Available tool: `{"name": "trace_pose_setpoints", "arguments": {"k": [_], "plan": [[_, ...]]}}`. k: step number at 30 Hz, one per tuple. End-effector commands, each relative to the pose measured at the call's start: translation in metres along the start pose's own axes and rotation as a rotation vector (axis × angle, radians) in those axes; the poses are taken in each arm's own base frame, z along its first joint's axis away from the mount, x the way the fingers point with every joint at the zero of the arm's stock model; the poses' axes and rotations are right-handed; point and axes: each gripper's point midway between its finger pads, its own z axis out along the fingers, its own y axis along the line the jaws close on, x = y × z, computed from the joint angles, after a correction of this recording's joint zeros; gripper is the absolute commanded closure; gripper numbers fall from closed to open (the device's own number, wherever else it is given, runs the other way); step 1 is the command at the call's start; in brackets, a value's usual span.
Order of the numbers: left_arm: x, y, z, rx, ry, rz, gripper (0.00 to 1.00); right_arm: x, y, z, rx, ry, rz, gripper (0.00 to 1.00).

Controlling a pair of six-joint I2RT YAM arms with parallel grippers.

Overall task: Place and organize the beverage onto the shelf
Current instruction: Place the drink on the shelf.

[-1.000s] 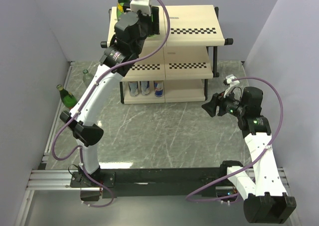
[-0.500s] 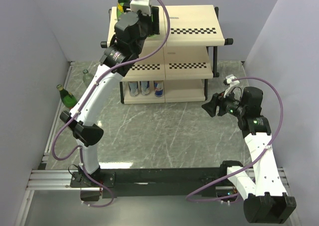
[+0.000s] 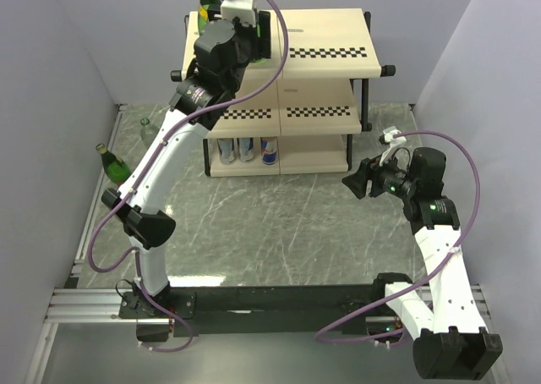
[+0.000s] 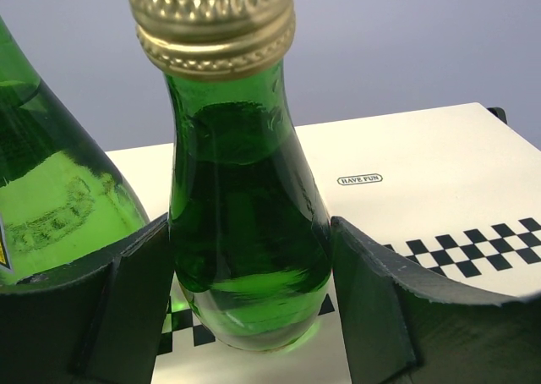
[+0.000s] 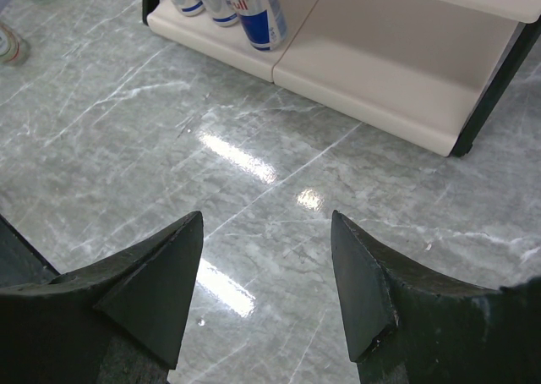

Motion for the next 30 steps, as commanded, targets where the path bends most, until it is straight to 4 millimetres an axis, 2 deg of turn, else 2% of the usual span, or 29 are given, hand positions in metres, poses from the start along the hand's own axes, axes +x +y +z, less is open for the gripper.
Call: {"name": "trace_pose_setpoints", "arguments": {"k": [1, 24, 27, 30], "plan": [[-0.0817, 0.0092, -0.0147, 0.001, -0.231, -0.113, 0.27, -0.0034, -0.0024, 0.0002, 0.010, -0.017, -0.010, 0.32], [-0.0812, 0.0055, -0.0149, 0.018, -0.231, -0.149, 0.22, -0.0045, -0.0037, -0.0004, 0.018, -0.020, -0.014, 0.32], [-0.0864, 0.0052, -0.0186, 0.030, -0.238, -0.160, 0.13, -0.0049, -0.0038, -0.0004, 0.018, -0.022, -0.015, 0.32], [-0.0876, 0.0030, -0.0219, 0.049, -0.236, -0.169, 0.09, -0.0045, -0.0036, -0.0003, 0.018, -0.020, -0.015, 0.32]]}}
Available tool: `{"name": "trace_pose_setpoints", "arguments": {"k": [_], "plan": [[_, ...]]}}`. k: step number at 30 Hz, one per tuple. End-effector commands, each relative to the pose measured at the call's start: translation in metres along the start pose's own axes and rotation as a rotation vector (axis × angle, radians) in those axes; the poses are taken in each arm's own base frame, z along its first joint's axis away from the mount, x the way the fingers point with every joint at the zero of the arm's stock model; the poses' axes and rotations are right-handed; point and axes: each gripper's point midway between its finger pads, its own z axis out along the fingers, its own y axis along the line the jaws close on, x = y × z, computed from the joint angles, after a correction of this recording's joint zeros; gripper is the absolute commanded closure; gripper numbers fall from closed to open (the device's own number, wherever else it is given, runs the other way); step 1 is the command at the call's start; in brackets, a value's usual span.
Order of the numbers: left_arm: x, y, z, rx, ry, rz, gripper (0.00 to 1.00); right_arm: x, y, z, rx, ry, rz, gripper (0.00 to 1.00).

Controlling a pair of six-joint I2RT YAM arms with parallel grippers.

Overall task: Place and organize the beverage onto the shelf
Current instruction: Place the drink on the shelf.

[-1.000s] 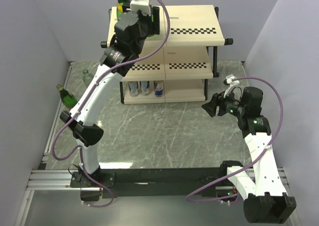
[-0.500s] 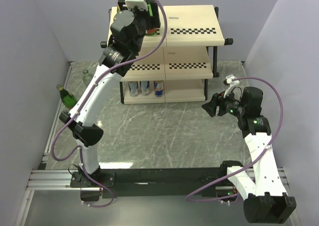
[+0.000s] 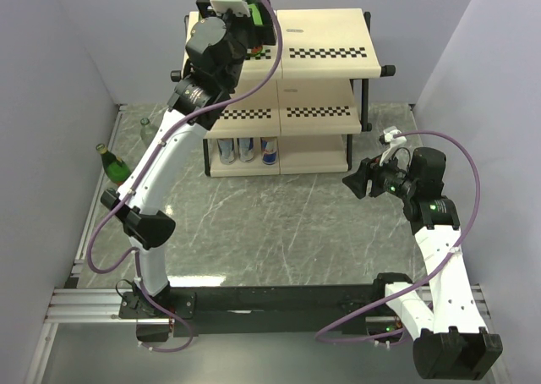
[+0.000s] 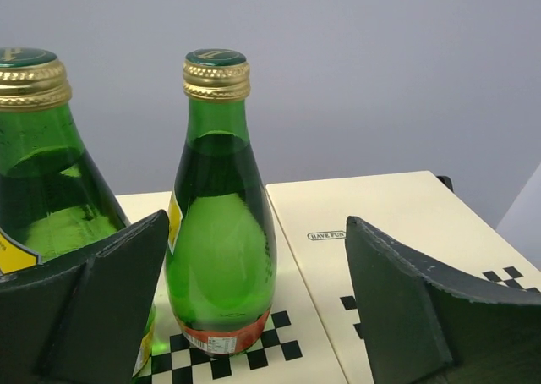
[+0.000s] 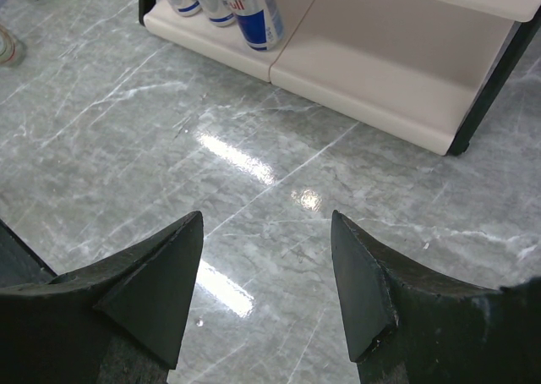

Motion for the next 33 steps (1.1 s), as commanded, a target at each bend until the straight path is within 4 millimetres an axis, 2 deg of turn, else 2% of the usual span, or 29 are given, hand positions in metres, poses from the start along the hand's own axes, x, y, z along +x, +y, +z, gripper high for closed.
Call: {"name": "trace_pose_setpoints", "arguments": {"k": [1, 2, 4, 5, 6, 7, 9, 10, 13, 16, 17, 18, 19, 20, 21, 22, 23, 24, 25, 26, 27, 28, 29, 30, 31, 32, 33], "plan": [[-0.061, 0.002, -0.021, 0.041, -0.114, -0.082, 0.08, -0.005, -0.003, 0.000, 0.011, -0.021, -0.014, 0.32], [-0.060, 0.001, -0.022, 0.047, -0.110, -0.086, 0.06, -0.005, -0.002, 0.000, 0.010, -0.022, -0.015, 0.32], [-0.070, -0.002, -0.031, 0.079, -0.119, -0.107, 0.01, -0.005, -0.002, -0.001, 0.011, -0.021, -0.017, 0.32], [-0.067, -0.003, -0.032, 0.086, -0.110, -0.108, 0.00, -0.005, -0.002, -0.001, 0.011, -0.021, -0.017, 0.32], [-0.070, -0.004, -0.036, 0.096, -0.110, -0.115, 0.00, -0.005, -0.002, 0.000, 0.011, -0.023, -0.019, 0.32], [-0.081, -0.003, -0.043, 0.108, -0.127, -0.129, 0.00, -0.005, -0.002, -0.001, 0.011, -0.023, -0.019, 0.32], [-0.083, -0.003, -0.049, 0.117, -0.122, -0.134, 0.01, -0.005, -0.002, -0.001, 0.011, -0.023, -0.019, 0.31], [-0.092, -0.003, -0.056, 0.135, -0.134, -0.145, 0.01, -0.004, -0.002, -0.001, 0.011, -0.021, -0.020, 0.32], [-0.103, -0.005, -0.068, 0.170, -0.134, -0.163, 0.01, -0.004, -0.003, 0.000, 0.013, -0.021, -0.020, 0.31], [-0.112, -0.010, -0.082, 0.220, -0.124, -0.182, 0.01, -0.006, -0.003, -0.001, 0.015, -0.025, -0.025, 0.32], [-0.108, -0.014, -0.085, 0.247, -0.109, -0.183, 0.01, -0.005, -0.003, -0.001, 0.013, -0.023, -0.028, 0.32], [-0.117, -0.012, -0.095, 0.259, -0.118, -0.191, 0.00, -0.005, -0.002, -0.002, 0.012, -0.025, -0.034, 0.32], [-0.116, -0.012, -0.100, 0.274, -0.105, -0.198, 0.01, -0.005, -0.001, -0.002, 0.007, -0.024, -0.039, 0.32], [-0.103, -0.014, -0.103, 0.288, -0.069, -0.188, 0.00, -0.005, 0.000, -0.003, 0.001, -0.025, -0.057, 0.31], [-0.114, -0.009, -0.118, 0.294, -0.081, -0.196, 0.00, -0.004, 0.003, -0.004, -0.014, -0.020, -0.074, 0.31], [-0.109, -0.006, -0.125, 0.296, -0.059, -0.187, 0.00, -0.005, 0.009, -0.006, -0.056, -0.022, -0.125, 0.30], [-0.089, -0.004, -0.128, 0.291, -0.010, -0.166, 0.00, -0.002, 0.014, -0.007, -0.082, -0.016, -0.139, 0.27], [-0.101, 0.005, -0.146, 0.289, -0.029, -0.153, 0.01, 0.000, 0.018, -0.009, -0.101, -0.016, -0.156, 0.24], [-0.093, 0.011, -0.154, 0.278, -0.005, -0.135, 0.01, 0.002, 0.020, -0.009, -0.119, -0.019, -0.186, 0.21], [-0.066, 0.017, -0.157, 0.255, 0.053, -0.111, 0.01, 0.004, 0.029, -0.010, -0.170, -0.023, -0.198, 0.16], [-0.078, 0.033, -0.177, 0.218, 0.027, -0.110, 0.00, 0.006, 0.032, -0.010, -0.194, -0.019, -0.205, 0.14], [-0.072, 0.042, -0.186, 0.197, 0.037, -0.100, 0.01, 0.007, 0.036, -0.011, -0.224, -0.020, -0.230, 0.14], [-0.044, 0.050, -0.191, 0.167, 0.086, -0.078, 0.00, 0.011, 0.045, -0.012, -0.281, -0.017, -0.230, 0.13], [-0.057, 0.064, -0.213, 0.145, 0.048, -0.096, 0.00, 0.014, 0.050, -0.013, -0.314, -0.015, -0.239, 0.13], [-0.029, 0.076, -0.218, 0.091, 0.095, -0.074, 0.01, 0.017, 0.053, -0.013, -0.343, -0.014, -0.259, 0.13], [-0.024, 0.085, -0.227, 0.066, 0.101, -0.077, 0.01, 0.020, 0.056, -0.012, -0.366, -0.004, -0.251, 0.14], [-0.027, 0.097, -0.245, 0.038, 0.090, -0.096, 0.00, 0.021, 0.060, -0.013, -0.392, -0.006, -0.249, 0.14]]}}
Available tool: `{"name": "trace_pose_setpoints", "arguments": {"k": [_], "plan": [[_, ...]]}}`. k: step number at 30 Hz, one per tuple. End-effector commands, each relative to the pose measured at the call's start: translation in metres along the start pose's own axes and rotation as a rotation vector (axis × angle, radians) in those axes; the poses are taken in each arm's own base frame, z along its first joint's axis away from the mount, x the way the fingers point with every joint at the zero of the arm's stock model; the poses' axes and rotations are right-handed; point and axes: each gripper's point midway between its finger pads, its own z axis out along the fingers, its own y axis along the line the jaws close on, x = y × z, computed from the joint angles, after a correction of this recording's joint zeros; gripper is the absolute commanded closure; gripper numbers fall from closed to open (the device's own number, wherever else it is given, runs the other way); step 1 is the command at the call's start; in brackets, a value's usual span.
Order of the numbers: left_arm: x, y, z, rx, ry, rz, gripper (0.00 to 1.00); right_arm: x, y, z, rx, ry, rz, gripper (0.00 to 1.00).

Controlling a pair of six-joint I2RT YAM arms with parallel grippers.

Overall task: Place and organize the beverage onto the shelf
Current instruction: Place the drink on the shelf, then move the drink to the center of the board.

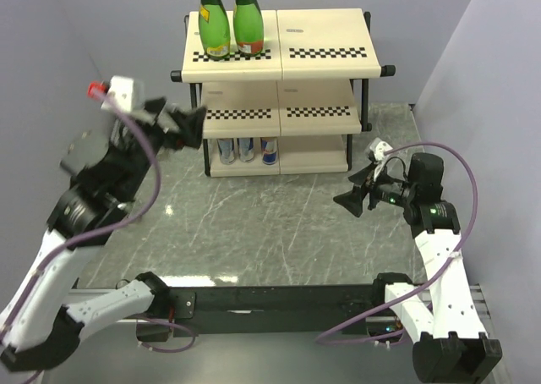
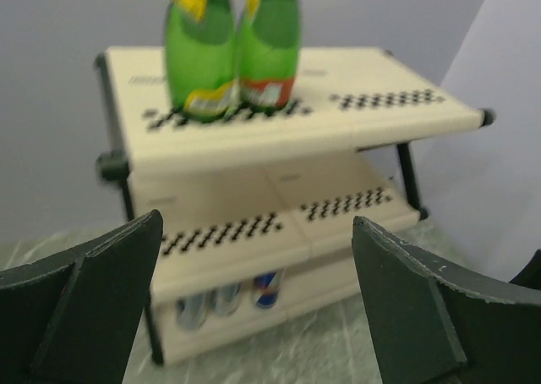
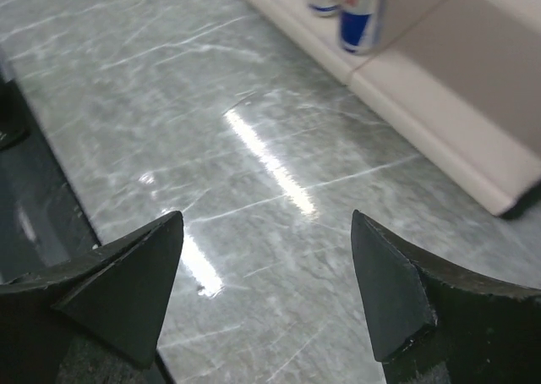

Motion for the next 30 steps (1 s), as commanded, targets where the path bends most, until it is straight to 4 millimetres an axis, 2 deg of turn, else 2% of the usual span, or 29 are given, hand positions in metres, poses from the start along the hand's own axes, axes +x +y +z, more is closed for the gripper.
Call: {"name": "trace_pose_setpoints", "arguments": {"k": [1, 2, 3, 4, 5, 6, 7, 8, 11, 13, 14, 16, 17, 19, 20, 22, 23, 24, 25, 26, 28, 30], "plan": [[0.010, 0.038, -0.039, -0.150, -0.009, -0.014, 0.01, 0.006, 0.024, 0.003, -0.150, -0.010, -0.040, 0.14], [0.027, 0.047, -0.044, -0.184, 0.024, -0.013, 0.01, 0.007, 0.026, 0.006, -0.162, -0.004, -0.040, 0.15], [0.031, 0.053, -0.056, -0.209, 0.033, -0.031, 0.01, 0.009, 0.023, 0.008, -0.149, 0.005, -0.035, 0.16], [0.045, 0.059, -0.059, -0.232, 0.056, -0.030, 0.01, 0.009, 0.021, 0.009, -0.139, 0.010, -0.027, 0.17], [0.048, 0.071, -0.064, -0.292, 0.052, -0.035, 0.01, 0.011, 0.027, 0.015, -0.167, 0.024, -0.033, 0.19], [0.047, 0.077, -0.073, -0.322, 0.037, -0.059, 0.01, 0.011, 0.028, 0.017, -0.170, 0.031, -0.035, 0.21], [0.059, 0.085, -0.076, -0.365, 0.056, -0.058, 0.01, 0.012, 0.025, 0.019, -0.151, 0.045, -0.026, 0.23], [0.057, 0.096, -0.085, -0.425, 0.027, -0.084, 0.01, 0.012, 0.027, 0.022, -0.160, 0.056, -0.024, 0.28], [0.070, 0.114, -0.092, -0.514, -0.005, -0.109, 0.00, 0.012, 0.024, 0.025, -0.141, 0.074, -0.017, 0.40], [0.082, 0.116, -0.087, -0.532, 0.010, -0.124, 0.01, 0.010, 0.023, 0.026, -0.130, 0.076, -0.011, 0.47], [0.086, 0.121, -0.082, -0.548, 0.016, -0.124, 0.00, 0.010, 0.022, 0.025, -0.121, 0.076, -0.011, 0.54], [0.108, 0.120, -0.059, -0.522, 0.091, -0.123, 0.01, 0.008, 0.022, 0.024, -0.111, 0.074, -0.012, 0.57], [0.112, 0.140, -0.051, -0.579, 0.101, -0.116, 0.00, 0.006, 0.021, 0.022, -0.102, 0.067, -0.019, 0.57], [0.118, 0.153, -0.043, -0.572, 0.116, -0.152, 0.00, 0.004, 0.022, 0.021, -0.094, 0.061, -0.025, 0.56], [0.112, 0.183, -0.050, -0.651, 0.088, -0.154, 0.01, 0.001, 0.022, 0.019, -0.085, 0.048, -0.037, 0.51], [0.122, 0.203, -0.050, -0.668, 0.105, -0.189, 0.02, 0.000, 0.022, 0.018, -0.073, 0.039, -0.041, 0.47], [0.120, 0.235, -0.065, -0.759, 0.089, -0.195, 0.03, -0.003, 0.023, 0.016, -0.071, 0.032, -0.047, 0.46], [0.124, 0.250, -0.066, -0.778, 0.079, -0.236, 0.05, -0.004, 0.023, 0.015, -0.070, 0.030, -0.052, 0.46], [0.135, 0.254, -0.065, -0.736, 0.108, -0.278, 0.07, -0.003, 0.024, 0.015, -0.074, 0.031, -0.051, 0.45], [0.136, 0.279, -0.076, -0.809, 0.096, -0.293, 0.10, -0.004, 0.025, 0.014, -0.075, 0.028, -0.053, 0.45], [0.139, 0.295, -0.079, -0.843, 0.085, -0.318, 0.12, -0.004, 0.027, 0.014, -0.085, 0.025, -0.053, 0.45], [0.151, 0.308, -0.079, -0.876, 0.128, -0.311, 0.14, -0.005, 0.028, 0.013, -0.087, 0.022, -0.057, 0.45]]}}
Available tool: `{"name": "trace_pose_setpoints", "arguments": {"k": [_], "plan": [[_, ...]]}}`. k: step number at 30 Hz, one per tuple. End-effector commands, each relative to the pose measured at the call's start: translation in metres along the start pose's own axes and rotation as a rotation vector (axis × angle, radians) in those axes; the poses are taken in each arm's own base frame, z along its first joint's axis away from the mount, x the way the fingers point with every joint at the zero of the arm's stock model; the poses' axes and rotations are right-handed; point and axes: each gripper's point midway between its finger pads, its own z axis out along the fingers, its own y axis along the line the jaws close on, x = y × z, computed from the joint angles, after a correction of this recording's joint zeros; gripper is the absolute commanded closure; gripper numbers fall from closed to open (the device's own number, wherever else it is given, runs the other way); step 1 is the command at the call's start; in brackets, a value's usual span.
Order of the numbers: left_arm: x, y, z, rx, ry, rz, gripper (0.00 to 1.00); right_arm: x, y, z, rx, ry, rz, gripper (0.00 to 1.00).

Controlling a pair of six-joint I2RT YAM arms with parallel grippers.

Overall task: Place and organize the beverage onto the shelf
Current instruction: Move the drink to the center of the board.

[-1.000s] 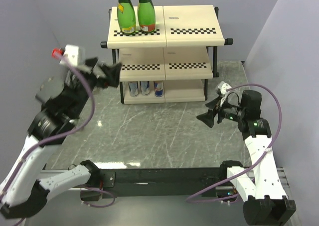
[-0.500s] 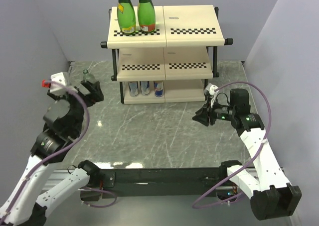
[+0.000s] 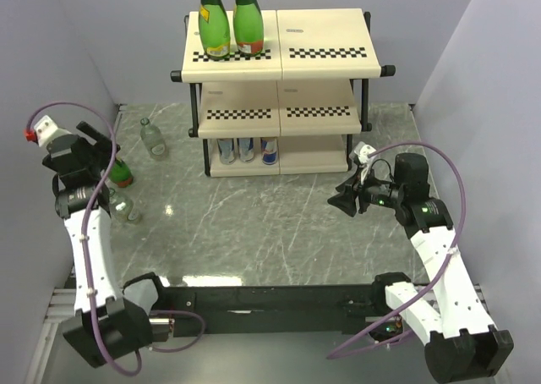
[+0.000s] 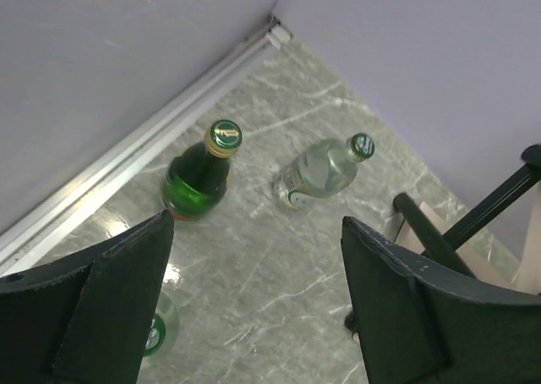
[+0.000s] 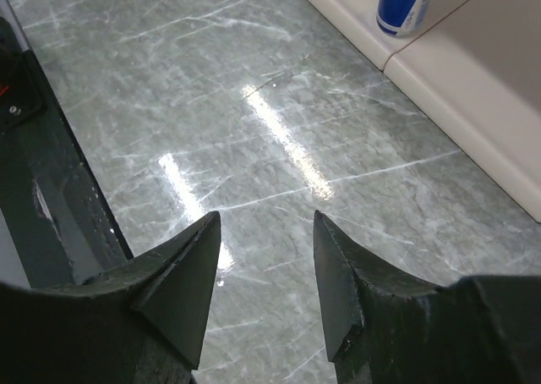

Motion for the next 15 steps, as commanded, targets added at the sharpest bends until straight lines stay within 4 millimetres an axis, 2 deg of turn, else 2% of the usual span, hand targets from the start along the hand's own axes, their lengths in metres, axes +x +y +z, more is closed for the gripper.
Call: {"name": "trace_pose_setpoints", "arguments": {"k": [1, 4, 7, 8, 10, 12, 13, 15], "plan": [[-0.004, -0.014, 0.011, 0.079, 0.002, -0.024, 0.15, -0.020, 0.003, -0.005, 0.003, -0.048, -0.053, 0.45], [0.000, 0.012, 0.023, -0.011, 0.002, -0.002, 0.16, -0.022, 0.005, -0.006, -0.001, -0.055, -0.059, 0.45], [0.001, 0.023, 0.034, -0.029, 0.006, 0.004, 0.16, -0.023, 0.007, -0.008, -0.004, -0.061, -0.061, 0.44], [0.007, 0.026, 0.042, -0.035, 0.029, 0.022, 0.18, -0.024, 0.009, -0.008, -0.008, -0.064, -0.061, 0.45], [0.007, 0.026, 0.049, -0.023, 0.045, 0.036, 0.19, -0.024, 0.010, -0.009, -0.014, -0.068, -0.067, 0.44], [0.015, 0.030, 0.062, -0.029, 0.084, 0.072, 0.21, -0.025, 0.011, -0.009, -0.016, -0.073, -0.068, 0.44], [0.012, 0.027, 0.066, -0.022, 0.090, 0.081, 0.21, -0.026, 0.012, -0.009, -0.019, -0.074, -0.065, 0.44], [0.021, 0.028, 0.076, -0.012, 0.133, 0.110, 0.22, -0.026, 0.012, -0.010, -0.019, -0.074, -0.066, 0.44]]}}
